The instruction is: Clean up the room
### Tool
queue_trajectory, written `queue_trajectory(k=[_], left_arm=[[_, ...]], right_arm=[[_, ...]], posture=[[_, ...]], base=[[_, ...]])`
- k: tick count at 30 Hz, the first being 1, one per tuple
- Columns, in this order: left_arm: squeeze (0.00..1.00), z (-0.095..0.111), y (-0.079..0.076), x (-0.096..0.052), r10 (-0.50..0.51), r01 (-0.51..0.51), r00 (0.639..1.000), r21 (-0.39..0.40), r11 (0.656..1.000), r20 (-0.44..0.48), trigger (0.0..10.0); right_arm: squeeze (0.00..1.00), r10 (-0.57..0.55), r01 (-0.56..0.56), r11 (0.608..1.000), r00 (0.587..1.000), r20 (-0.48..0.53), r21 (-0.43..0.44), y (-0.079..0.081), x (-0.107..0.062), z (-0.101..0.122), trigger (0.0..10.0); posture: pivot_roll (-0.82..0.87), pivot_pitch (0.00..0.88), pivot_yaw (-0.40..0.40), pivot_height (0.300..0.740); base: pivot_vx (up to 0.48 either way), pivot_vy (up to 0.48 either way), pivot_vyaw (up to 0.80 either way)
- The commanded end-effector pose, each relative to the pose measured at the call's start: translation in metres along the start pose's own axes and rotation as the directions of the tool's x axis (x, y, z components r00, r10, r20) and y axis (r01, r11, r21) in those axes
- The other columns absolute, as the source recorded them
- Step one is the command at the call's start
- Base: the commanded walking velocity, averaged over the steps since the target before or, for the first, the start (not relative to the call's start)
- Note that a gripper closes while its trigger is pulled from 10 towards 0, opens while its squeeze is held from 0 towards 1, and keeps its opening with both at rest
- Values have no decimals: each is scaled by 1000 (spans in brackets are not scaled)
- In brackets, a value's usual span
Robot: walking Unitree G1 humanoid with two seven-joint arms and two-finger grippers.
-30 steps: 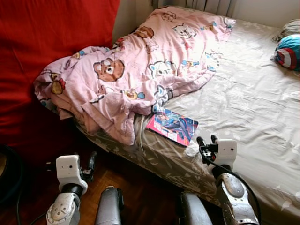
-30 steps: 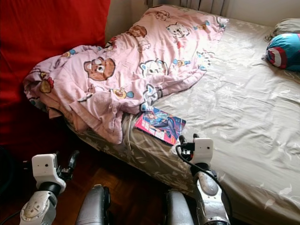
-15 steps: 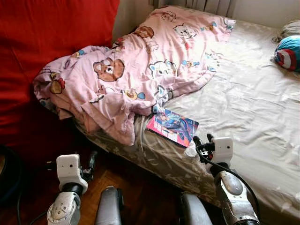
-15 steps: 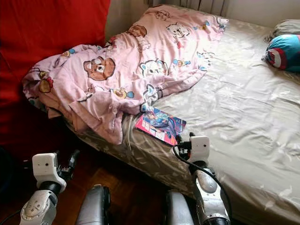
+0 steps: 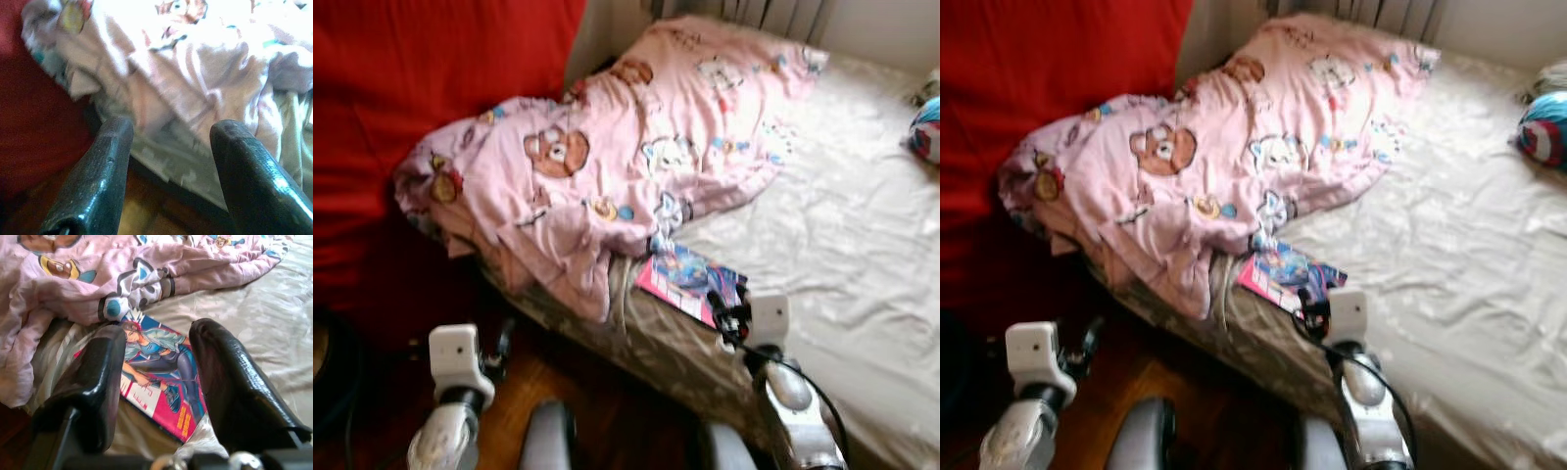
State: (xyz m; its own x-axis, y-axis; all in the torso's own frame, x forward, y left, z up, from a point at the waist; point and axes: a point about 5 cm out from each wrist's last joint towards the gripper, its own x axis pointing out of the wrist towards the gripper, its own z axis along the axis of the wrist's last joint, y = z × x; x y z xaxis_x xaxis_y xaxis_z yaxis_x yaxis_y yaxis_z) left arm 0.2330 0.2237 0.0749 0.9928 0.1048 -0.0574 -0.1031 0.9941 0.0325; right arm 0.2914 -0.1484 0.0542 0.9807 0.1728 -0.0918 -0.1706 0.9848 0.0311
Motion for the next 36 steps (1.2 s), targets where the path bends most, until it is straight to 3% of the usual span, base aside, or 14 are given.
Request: queue_trajectory(k=[1,16,22,25,26,30,36], left_arm=[[0,-2,-4,-2,-10,10,1000,-14,1000,-9,10000],[0,2,-2,-7,-27,27,1000,1,1000,-6,10000],[0,4,0,-16,-33,33,999,8,999,-9,10000],[0,4,0,-22,-40,40,999,8,999,-20,10000],[0,6,-1,-24,-43,44,999,6,999,-19,10000],[0,13,-3,-32,-60,60,998,10,998,-20,10000],[0,14,0,-43,-51,51,998,12,999,-31,10000]], right_arm=[[0,-30,30,1000,999,-29,-9,-8,-5,-7,10000],[0,-48,47,999,998,-34,-11,-10,-4,-8,10000],[0,-89,84,995,992,-91,-58,-20,-3,-16,10000],[0,-61,32,987,981,-183,-155,-24,0,-24,10000],[1000,-66,19,977,973,-221,-210,-27,2,-27,10000],[1000,-70,-8,961,960,-272,-275,-32,12,-25,10000],[1000,-66,-34,946,953,-295,-323,-33,21,-21,10000]], posture=[[40,177,-23,594],[66,171,-14,594],[76,211,-9,594],[80,242,-7,594],[87,272,-8,594],[103,348,-8,594],[123,377,-13,594]], base=[[300,0,0],[303,0,0],[0,0,0],[0,0,0],[0,0,0],[0,0,0],[0,0,0]])
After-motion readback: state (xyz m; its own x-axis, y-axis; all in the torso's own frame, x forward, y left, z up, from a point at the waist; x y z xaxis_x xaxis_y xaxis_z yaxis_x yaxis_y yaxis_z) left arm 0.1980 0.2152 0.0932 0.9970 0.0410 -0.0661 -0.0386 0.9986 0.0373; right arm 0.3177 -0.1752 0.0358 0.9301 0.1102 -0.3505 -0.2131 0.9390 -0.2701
